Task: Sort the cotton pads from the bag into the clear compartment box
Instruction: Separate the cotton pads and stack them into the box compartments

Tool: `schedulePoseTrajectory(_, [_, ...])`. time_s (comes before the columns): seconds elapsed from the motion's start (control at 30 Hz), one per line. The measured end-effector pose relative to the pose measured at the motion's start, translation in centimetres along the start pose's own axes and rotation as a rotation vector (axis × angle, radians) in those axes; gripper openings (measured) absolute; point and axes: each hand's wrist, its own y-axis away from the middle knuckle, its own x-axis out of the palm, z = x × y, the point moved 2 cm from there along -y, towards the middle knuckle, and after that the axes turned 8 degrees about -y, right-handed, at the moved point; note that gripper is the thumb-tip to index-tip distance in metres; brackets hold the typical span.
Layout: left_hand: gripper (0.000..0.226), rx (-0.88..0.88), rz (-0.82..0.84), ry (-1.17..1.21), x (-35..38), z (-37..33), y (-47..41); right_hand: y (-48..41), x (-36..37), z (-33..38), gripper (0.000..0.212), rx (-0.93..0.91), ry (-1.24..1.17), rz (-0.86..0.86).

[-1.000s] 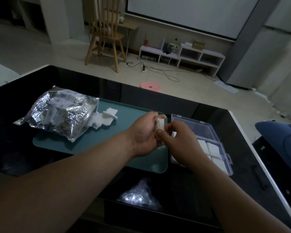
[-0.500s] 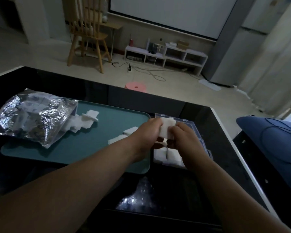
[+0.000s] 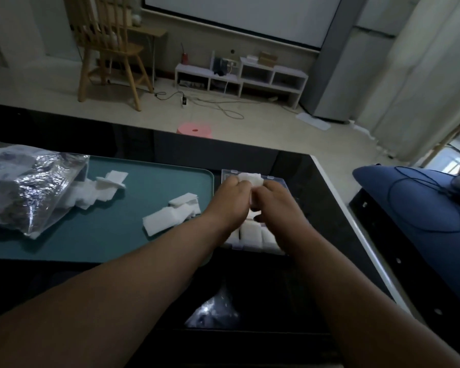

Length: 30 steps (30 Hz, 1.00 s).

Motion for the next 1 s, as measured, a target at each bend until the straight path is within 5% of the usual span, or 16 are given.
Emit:
schedulePoseTrajectory(0.27, [0.02, 0.171, 0.022, -0.339, -0.1, 0.5, -2.9, -2.7, -8.7, -1.4, 0.018, 0.065, -0.042, -0.303])
schedulePoseTrajectory(0.37, [0.033, 0.282, 0.17, -0.684, 1.3, 1.4, -2.7, -3.4, -9.0, -2.6, 0.007, 0.038, 0.037, -0.308])
schedulePoseTrajectory(0.5, [0.029, 0.364, 0.154, -1.133, 2.6, 2.9, -2.6, -4.3, -7.6, -4.3, 0.012, -0.021, 0.115, -0.274])
schedulePoseTrajectory(0.73, [0.009, 0.38, 0.064, -1.117, 3.0, 3.2, -2.7, -5.9, -5.8, -7.0, 0.014, -0.047, 0.352, -0.257])
schedulePoseTrajectory(0.9, [0.038, 0.358, 0.092, -1.089, 3.2, 3.6, -3.0, -6.1, -5.9, -7.2, 0.013, 0.001, 0.436, -0.228])
schedulePoseTrajectory(1.0, [0.037, 0.39, 0.077, -1.153, 3.4, 3.9, -3.0, -6.1, -6.2, -7.2, 0.013, 0.025, 0.498, -0.225])
